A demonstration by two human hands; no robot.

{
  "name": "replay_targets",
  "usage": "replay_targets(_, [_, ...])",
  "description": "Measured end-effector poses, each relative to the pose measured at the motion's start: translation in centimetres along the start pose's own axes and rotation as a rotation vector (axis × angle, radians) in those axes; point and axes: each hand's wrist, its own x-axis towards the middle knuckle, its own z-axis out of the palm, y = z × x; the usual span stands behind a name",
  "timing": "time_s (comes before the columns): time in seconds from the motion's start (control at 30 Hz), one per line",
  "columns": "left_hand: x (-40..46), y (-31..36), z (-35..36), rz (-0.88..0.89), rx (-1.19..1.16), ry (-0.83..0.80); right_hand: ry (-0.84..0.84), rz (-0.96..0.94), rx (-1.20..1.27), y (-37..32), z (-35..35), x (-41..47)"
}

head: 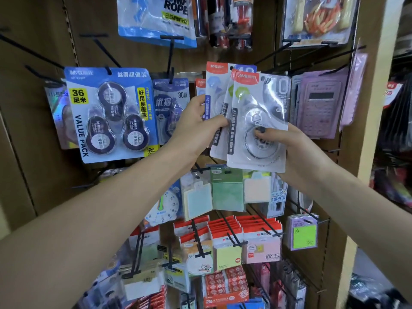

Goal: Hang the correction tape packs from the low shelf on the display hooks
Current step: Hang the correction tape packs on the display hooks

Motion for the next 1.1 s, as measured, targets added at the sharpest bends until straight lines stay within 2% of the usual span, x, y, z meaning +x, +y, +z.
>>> replay_targets(0.5, [0.6,0.1,0.3,-0.032,0.016,0.018,0.071,0.010,0.016,-0.7,0.1,0.6])
replay_targets(0.93, [5.3,-1.5,0.8,-0.250,0.172,-0.017,0.206,0.112,-0.020,0.1,-1.6,6.9])
replay_targets(1.1, [8.5,-3.4,1.0,-0.354,0.115,-0.034,0.237,0.172,-0.027,0.6,-2.2,10.6])
